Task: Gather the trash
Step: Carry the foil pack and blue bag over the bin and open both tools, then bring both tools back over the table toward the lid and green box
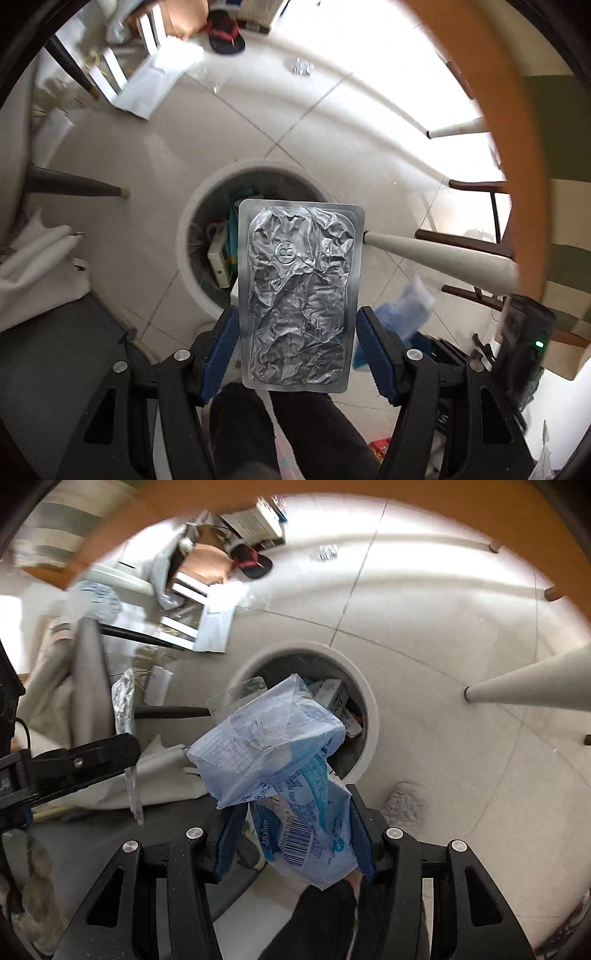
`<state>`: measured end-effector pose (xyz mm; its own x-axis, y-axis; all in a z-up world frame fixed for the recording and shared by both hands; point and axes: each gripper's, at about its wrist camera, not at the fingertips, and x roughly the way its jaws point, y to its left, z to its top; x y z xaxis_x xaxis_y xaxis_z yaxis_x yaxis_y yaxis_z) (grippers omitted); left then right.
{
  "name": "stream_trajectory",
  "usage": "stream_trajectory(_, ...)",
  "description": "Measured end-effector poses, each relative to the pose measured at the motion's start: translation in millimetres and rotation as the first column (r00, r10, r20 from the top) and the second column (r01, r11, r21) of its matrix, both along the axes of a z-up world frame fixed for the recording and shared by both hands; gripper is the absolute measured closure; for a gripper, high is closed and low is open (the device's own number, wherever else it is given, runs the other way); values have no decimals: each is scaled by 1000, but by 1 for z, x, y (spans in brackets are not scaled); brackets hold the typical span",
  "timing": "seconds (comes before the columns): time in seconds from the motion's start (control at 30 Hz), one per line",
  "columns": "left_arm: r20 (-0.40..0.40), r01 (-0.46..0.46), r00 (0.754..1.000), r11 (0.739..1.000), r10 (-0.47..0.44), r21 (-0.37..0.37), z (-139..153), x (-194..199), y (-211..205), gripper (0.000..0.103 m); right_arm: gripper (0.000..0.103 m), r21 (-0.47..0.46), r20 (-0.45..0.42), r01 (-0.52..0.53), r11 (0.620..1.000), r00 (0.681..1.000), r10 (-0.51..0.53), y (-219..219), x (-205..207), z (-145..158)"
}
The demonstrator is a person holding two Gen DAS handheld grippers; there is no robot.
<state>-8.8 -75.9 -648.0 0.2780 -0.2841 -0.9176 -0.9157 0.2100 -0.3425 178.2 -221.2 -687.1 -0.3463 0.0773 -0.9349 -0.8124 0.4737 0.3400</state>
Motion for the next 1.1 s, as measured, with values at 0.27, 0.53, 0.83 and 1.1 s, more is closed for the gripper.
stream_trajectory(0.27, -101, -14, 995, 995, 24, 94, -53, -20, 8, 0, 4, 5, 41, -23, 1000, 999, 22, 5, -1, -88)
stream_trajectory(0.53, -279, 58, 960, 965, 16, 255, -35, -37, -8, 0, 0, -52, 197, -31, 998, 980, 40, 18, -6, -84)
stream_trajectory(0.83, -352, 97, 936, 956, 8, 278, 6, -34, -20, 0, 0, -93, 249, 14, 996, 969, 9, 13, -2, -31)
stream_trajectory(1.1, -366, 109, 931, 954, 0, 278, 81, -41, -39, 0, 0, -75, 245, -6, 997, 969, 24, 4, -2, 57)
